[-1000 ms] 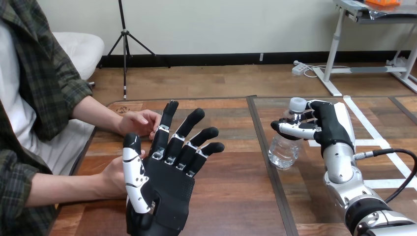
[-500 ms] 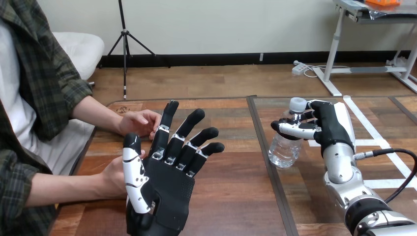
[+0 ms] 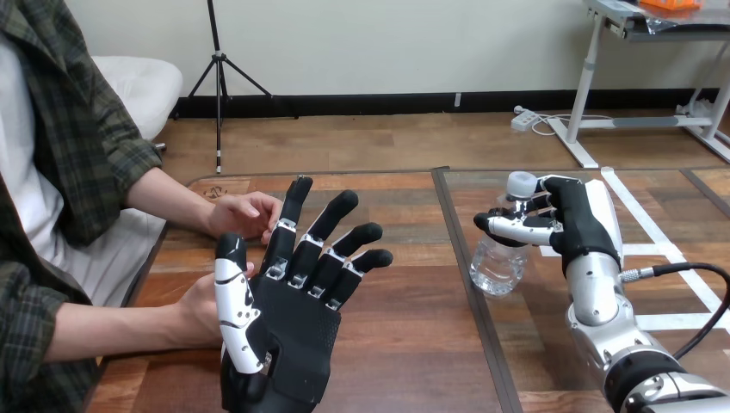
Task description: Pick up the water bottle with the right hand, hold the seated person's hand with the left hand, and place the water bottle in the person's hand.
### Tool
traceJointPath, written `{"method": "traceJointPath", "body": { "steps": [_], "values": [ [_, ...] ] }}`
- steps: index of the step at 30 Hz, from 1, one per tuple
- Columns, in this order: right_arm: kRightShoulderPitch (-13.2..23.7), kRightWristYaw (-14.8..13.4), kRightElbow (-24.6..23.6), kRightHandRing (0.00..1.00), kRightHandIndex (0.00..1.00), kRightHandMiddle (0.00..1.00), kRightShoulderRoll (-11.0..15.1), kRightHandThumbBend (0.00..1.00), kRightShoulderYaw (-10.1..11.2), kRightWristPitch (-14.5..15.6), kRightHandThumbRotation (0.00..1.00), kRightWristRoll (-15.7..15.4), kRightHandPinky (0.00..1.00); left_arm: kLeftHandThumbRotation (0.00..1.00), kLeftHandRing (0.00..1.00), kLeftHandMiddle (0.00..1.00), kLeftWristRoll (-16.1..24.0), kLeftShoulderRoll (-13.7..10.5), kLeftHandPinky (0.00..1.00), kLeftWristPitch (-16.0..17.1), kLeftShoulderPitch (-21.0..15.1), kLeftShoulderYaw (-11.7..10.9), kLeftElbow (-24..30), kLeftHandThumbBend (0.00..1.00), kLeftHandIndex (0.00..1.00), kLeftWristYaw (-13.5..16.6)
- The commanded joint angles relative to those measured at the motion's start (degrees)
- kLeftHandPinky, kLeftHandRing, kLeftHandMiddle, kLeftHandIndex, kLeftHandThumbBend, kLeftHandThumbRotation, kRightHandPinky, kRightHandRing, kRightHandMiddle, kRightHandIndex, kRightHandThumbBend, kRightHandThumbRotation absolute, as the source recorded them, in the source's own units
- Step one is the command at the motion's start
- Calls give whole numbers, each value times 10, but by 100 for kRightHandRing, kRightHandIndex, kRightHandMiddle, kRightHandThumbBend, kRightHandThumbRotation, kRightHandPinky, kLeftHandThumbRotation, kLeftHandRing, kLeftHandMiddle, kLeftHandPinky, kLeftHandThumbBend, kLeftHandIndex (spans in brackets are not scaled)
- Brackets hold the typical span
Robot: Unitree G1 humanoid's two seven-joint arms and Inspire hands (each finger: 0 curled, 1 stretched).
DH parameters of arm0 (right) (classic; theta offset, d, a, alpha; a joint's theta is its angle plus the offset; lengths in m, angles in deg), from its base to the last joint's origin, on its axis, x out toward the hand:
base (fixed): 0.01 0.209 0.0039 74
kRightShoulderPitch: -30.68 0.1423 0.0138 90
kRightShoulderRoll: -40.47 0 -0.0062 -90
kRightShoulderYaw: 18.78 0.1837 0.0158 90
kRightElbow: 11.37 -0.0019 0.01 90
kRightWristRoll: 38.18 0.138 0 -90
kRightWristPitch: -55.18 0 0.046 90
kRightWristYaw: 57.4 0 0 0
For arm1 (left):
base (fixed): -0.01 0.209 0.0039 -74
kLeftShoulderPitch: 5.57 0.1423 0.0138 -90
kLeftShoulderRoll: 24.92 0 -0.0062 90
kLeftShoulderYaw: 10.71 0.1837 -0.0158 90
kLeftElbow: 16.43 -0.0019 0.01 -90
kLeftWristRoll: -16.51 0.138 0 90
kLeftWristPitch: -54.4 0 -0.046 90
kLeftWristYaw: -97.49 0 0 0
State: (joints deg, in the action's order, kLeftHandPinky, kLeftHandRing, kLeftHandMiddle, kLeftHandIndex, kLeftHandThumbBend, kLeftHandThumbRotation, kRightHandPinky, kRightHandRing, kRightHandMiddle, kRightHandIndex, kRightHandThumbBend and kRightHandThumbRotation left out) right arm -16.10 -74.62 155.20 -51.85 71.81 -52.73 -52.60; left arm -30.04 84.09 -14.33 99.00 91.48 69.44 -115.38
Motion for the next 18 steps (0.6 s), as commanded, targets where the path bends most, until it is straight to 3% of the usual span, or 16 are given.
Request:
{"method": "traceJointPath", "body": {
  "steps": [1, 18],
  "values": [
    [13, -11, -15, 48, 55, 53, 8, 75, 0, -29, 0, 0, 43, 100, 69, 80, 1, 63, 62, 4, 52, 7, 29, 54, 98, -2],
    [-8, -20, -29, 46, 53, 51, 12, 76, 3, -102, 0, 4, 42, 100, 69, 79, 1, 61, 61, 2, 46, 5, 25, 54, 98, -5]
  ]
}}
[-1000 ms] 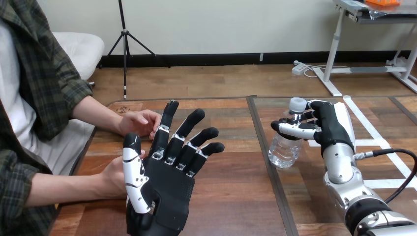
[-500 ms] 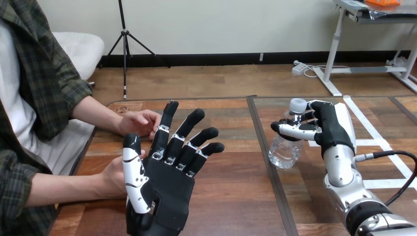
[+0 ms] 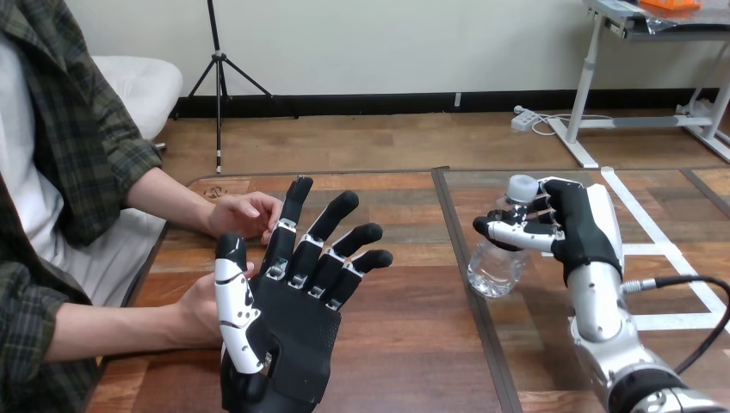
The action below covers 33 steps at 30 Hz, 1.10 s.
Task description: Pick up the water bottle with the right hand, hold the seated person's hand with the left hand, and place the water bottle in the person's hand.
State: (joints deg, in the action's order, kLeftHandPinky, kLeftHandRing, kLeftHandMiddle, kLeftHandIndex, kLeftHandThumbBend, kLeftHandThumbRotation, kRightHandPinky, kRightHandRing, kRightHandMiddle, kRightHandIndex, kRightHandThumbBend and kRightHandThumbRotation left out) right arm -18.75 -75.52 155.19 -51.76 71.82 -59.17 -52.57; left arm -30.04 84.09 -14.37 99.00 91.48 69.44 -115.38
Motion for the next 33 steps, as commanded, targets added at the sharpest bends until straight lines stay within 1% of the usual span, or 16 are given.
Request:
{"method": "traceJointPath", "body": {
  "steps": [1, 3, 7, 13, 18, 33],
  "values": [
    [17, -12, -30, 46, 53, 51, 11, 76, 4, -42, 0, 5, 42, 100, 69, 79, 0, 61, 61, 2, 45, 5, 25, 54, 98, -6],
    [16, -13, -31, 46, 53, 51, 10, 76, 5, -46, 0, 6, 42, 100, 69, 79, -1, 60, 61, 1, 44, 4, 24, 54, 98, -7],
    [9, -8, -37, 46, 53, 51, 12, 75, 8, -73, 0, 11, 42, 100, 69, 80, -1, 61, 61, 3, 42, 4, 20, 54, 98, -13],
    [2, -6, -43, 46, 53, 51, 12, 75, 9, -101, 0, 15, 42, 100, 69, 80, -2, 61, 62, 0, 38, 3, 18, 54, 99, -15],
    [-1, -6, -47, 46, 52, 51, 12, 75, 9, -111, 0, 18, 42, 100, 69, 80, 0, 61, 62, 0, 37, 2, 16, 55, 99, -15],
    [-17, -16, -68, 46, 52, 51, 8, 75, 7, -142, 0, 16, 43, 100, 69, 80, 2, 62, 62, 0, 35, 1, 18, 54, 99, -11]
  ]
}}
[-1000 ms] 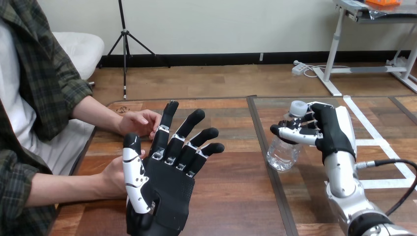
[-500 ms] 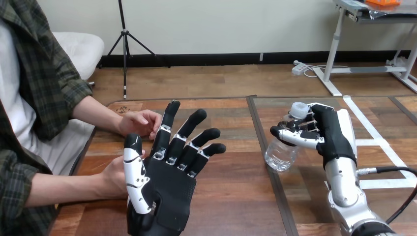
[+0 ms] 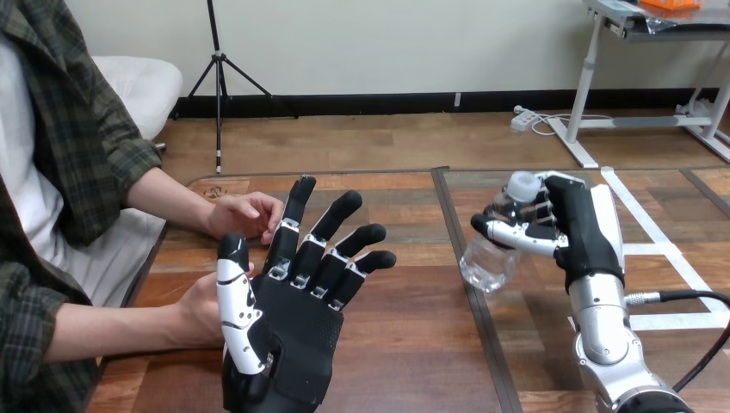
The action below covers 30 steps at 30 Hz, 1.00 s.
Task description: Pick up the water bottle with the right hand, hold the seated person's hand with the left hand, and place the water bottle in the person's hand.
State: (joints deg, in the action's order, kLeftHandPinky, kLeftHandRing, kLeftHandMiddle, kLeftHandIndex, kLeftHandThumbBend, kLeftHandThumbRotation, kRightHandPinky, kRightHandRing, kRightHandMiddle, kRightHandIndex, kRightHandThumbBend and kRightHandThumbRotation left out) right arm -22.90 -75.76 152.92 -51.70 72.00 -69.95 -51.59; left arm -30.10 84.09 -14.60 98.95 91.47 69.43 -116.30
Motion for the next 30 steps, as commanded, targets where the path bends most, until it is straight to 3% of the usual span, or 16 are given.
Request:
{"method": "traceJointPath", "body": {
  "steps": [1, 30],
  "values": [
    [22, -13, -47, 46, 52, 51, 7, 75, 6, -39, 0, 7, 43, 100, 69, 80, 4, 62, 62, 4, 36, 1, 19, 54, 99, 0],
    [-31, -23, -122, 43, 51, 49, 3, 76, -3, -107, 0, -8, 38, 100, 68, 78, 4, 60, 61, 0, 30, -3, 24, 53, 96, 8]
  ]
}}
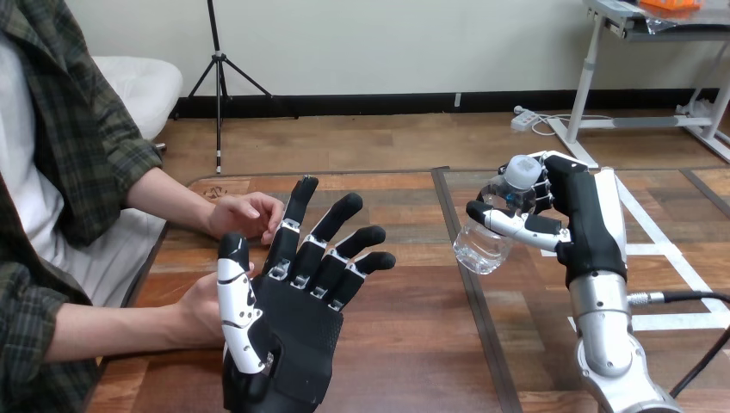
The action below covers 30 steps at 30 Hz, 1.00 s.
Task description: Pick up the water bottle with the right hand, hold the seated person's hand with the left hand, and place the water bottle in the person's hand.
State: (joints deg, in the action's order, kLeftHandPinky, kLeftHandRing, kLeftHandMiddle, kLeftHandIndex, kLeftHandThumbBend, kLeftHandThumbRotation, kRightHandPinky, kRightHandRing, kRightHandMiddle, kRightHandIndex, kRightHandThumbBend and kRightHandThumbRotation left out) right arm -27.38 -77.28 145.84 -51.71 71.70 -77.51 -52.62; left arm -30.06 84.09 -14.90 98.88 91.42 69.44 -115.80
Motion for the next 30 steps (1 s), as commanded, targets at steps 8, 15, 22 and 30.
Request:
{"method": "traceJointPath", "body": {
  "steps": [8, 15, 22, 30],
  "values": [
    [-6, 9, -81, 42, 50, 48, 0, 76, 3, -46, 0, 12, 37, 100, 68, 78, 15, 55, 60, 11, 23, -6, 20, 51, 97, 1],
    [-20, 14, -101, 42, 50, 47, 2, 75, 1, -55, 0, 9, 36, 100, 67, 78, 18, 51, 60, 11, 19, -12, 22, 47, 97, -1],
    [-38, 29, -130, 41, 49, 47, 1, 75, 2, -56, 0, 13, 36, 100, 67, 78, 15, 48, 59, 5, 16, -18, 25, 46, 96, -3],
    [-55, 37, -158, 41, 49, 48, 1, 74, 1, -63, 0, 10, 36, 100, 66, 77, 12, 46, 59, -2, 15, -23, 30, 46, 95, -4]
  ]
}}
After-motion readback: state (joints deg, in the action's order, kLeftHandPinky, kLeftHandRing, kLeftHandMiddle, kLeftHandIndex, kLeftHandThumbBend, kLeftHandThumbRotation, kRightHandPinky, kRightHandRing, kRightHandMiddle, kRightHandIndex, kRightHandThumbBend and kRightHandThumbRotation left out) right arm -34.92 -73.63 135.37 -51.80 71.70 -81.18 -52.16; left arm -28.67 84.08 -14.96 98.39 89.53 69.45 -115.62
